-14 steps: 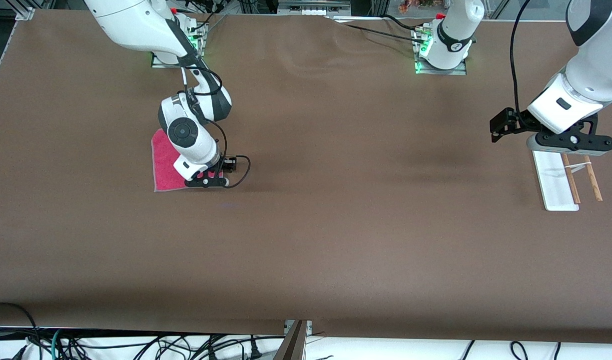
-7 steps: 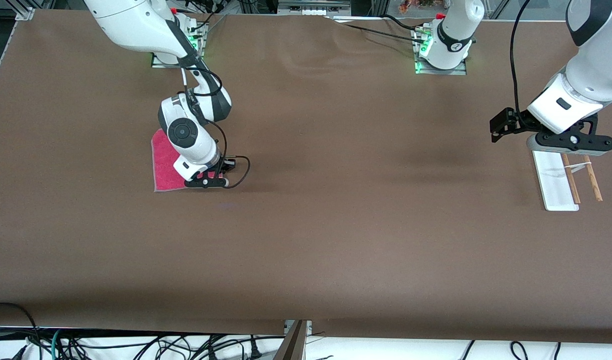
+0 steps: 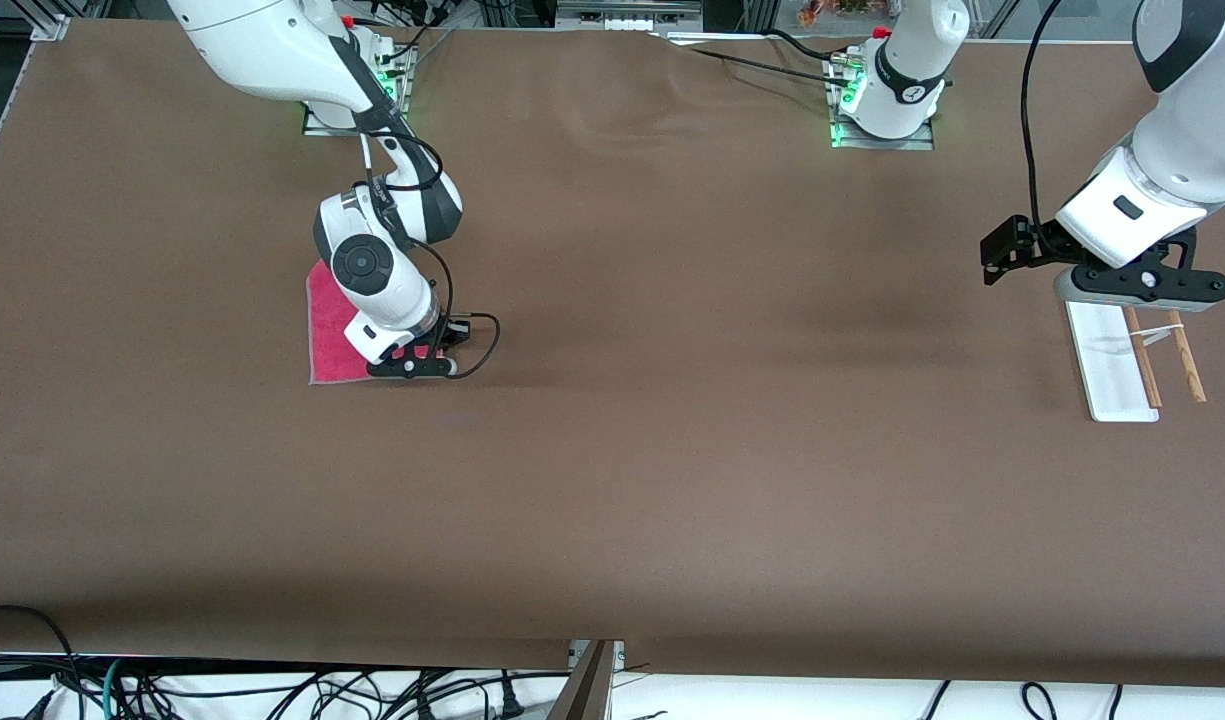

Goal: Pass towel and hang on rack
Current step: 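Lift the towel with the right gripper while the left gripper approaches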

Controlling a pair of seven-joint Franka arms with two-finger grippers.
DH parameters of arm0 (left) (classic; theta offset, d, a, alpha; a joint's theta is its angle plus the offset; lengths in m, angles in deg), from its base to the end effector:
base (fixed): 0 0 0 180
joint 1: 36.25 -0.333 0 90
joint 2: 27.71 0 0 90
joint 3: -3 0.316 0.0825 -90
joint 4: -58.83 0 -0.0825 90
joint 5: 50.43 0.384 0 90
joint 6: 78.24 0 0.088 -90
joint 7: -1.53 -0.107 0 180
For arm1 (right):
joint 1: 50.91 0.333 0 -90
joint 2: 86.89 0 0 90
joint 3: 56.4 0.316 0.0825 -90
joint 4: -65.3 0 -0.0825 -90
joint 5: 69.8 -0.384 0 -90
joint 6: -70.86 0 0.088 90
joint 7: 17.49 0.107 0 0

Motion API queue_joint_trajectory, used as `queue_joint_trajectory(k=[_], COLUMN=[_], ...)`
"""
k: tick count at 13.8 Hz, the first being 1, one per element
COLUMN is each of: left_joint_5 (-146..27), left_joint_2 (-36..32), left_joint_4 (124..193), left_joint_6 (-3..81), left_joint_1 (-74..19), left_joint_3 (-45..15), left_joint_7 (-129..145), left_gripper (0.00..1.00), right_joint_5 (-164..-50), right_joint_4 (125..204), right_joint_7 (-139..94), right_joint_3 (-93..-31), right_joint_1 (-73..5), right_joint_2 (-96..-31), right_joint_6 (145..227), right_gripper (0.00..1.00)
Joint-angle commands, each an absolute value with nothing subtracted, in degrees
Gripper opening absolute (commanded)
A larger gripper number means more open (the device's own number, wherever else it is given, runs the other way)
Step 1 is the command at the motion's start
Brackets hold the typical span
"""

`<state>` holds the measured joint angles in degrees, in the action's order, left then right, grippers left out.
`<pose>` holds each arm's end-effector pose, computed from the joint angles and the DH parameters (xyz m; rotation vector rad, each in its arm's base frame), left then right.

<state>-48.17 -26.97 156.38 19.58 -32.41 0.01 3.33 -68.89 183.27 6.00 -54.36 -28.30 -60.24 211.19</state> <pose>0.5620 -0.0634 0.5665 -3.0993 0.1447 0.0082 0.5316 0.2438 0.2000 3.1148 0.0462 -0.1101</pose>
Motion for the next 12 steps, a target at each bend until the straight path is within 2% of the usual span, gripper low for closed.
queue_joint_trajectory(k=[1,7,12], left_joint_5=[-48.67,-48.67,-48.67], left_joint_2=[-27.18,-27.18,-27.18], left_joint_4=[156.30,156.30,156.30], left_joint_6=[19.05,18.96,18.61], left_joint_1=[-32.74,-32.74,-32.74], left_joint_3=[0.01,0.01,0.10], left_joint_7=[1.70,1.79,2.14], left_gripper=[1.00,1.00,1.00], right_joint_5=[-69.62,-74.00,-89.99], right_joint_4=[179.31,164.11,154.17], right_joint_7=[6.32,15.55,18.36], right_joint_3=[-53.77,-49.21,-49.02], right_joint_1=[-28.32,-28.23,-28.32], right_joint_2=[-62.10,-61.93,-61.66], right_joint_6=[203.25,184.44,176.51], right_gripper=[0.00,0.00,0.00])
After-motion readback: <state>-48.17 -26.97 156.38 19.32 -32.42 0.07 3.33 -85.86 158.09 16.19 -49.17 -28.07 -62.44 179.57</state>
